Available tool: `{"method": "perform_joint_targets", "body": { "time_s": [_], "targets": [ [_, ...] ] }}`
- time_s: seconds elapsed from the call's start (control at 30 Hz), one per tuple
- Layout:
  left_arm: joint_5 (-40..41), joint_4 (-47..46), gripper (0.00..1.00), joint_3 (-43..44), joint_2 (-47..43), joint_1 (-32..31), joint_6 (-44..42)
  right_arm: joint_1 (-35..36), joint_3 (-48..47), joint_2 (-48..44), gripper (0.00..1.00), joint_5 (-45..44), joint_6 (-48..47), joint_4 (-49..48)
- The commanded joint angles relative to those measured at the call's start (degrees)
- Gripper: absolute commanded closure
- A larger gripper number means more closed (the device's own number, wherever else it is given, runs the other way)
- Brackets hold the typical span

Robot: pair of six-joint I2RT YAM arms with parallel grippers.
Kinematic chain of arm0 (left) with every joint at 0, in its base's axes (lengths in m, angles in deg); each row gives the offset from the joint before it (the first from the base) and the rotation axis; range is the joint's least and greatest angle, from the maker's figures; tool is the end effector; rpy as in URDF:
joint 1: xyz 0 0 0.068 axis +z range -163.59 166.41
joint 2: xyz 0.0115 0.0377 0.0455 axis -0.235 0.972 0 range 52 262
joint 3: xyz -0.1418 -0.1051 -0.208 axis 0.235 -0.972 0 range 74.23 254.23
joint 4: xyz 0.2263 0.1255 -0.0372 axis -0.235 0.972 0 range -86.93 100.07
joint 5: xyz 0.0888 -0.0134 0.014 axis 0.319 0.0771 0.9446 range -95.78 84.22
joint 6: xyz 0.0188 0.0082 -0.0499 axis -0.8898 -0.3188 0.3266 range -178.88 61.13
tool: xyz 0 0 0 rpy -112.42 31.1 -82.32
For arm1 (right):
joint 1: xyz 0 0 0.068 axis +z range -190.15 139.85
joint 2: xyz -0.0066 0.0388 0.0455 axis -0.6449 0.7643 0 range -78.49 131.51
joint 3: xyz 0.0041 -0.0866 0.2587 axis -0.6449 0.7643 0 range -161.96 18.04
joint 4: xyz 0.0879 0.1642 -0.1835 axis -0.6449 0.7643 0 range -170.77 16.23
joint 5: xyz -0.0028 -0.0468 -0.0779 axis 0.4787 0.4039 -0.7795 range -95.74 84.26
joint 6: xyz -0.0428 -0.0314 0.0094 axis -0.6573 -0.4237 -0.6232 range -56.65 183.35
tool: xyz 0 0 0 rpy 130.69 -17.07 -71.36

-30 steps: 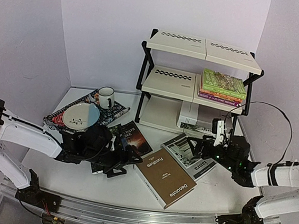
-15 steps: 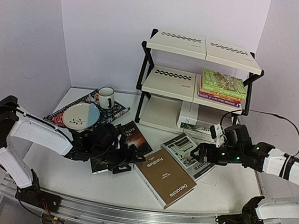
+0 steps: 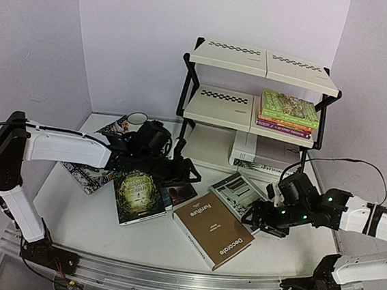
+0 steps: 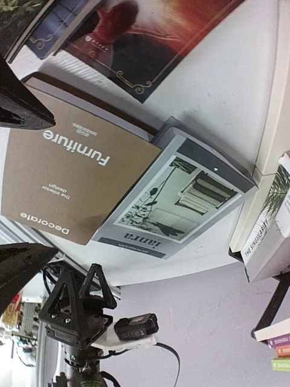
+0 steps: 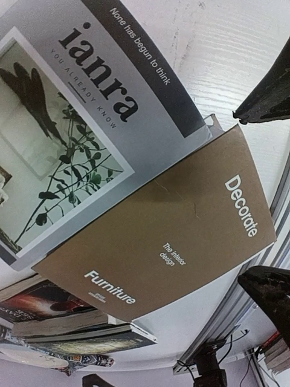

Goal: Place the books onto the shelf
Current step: Pick up the book at the center of the board.

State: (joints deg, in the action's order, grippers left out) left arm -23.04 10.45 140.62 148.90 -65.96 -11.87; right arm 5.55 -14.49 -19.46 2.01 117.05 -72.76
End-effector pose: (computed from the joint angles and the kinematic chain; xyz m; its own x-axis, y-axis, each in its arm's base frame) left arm 0.2227 -0.3062 0.2365 -0.9135 0.0408 -0.4049 0.3389 0.6270 -0.7015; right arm 0.1503 0.1609 0.2224 -0.8683 0.2534 -0.4264 -0.1471 0.6894 0.7093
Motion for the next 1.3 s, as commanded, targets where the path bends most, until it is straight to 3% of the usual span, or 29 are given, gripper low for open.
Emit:
{"method": "perform_joint_targets", "body": {
  "time_s": [0.0, 0.17, 0.23, 0.57, 0.97, 1.27],
  "targets": [
    [-1.3, 8.2, 0.34, 6.1, 6.2, 0.8, -10.4, 0.6, 3.2, -2.7, 0.22, -3.9, 8.9, 2.6],
    [-4.2, 9.7, 0.22, 10.2, 12.3, 0.8, -14.6, 1.2, 5.7, -3.7, 0.25, -3.0, 11.4, 1.9],
    [-5.8, 9.8, 0.21, 11.3, 13.6, 0.8, -15.4, 1.6, 6.0, -2.5, 0.28, -1.7, 11.5, 1.3],
    [-11.2, 11.2, 0.44, 14.0, 18.8, 0.8, -17.2, 2.5, 7.7, 1.5, 0.48, 0.0, 12.4, -4.2],
    [-17.8, 11.2, 0.47, 12.3, 18.4, 0.7, -13.9, 2.9, 8.4, 1.8, 0.51, 0.3, 13.3, -6.7],
    [-19.1, 11.2, 0.87, 9.1, 13.1, 0.7, -12.0, 3.0, 8.9, 1.5, 0.52, -0.3, 13.1, -6.5]
  ]
}}
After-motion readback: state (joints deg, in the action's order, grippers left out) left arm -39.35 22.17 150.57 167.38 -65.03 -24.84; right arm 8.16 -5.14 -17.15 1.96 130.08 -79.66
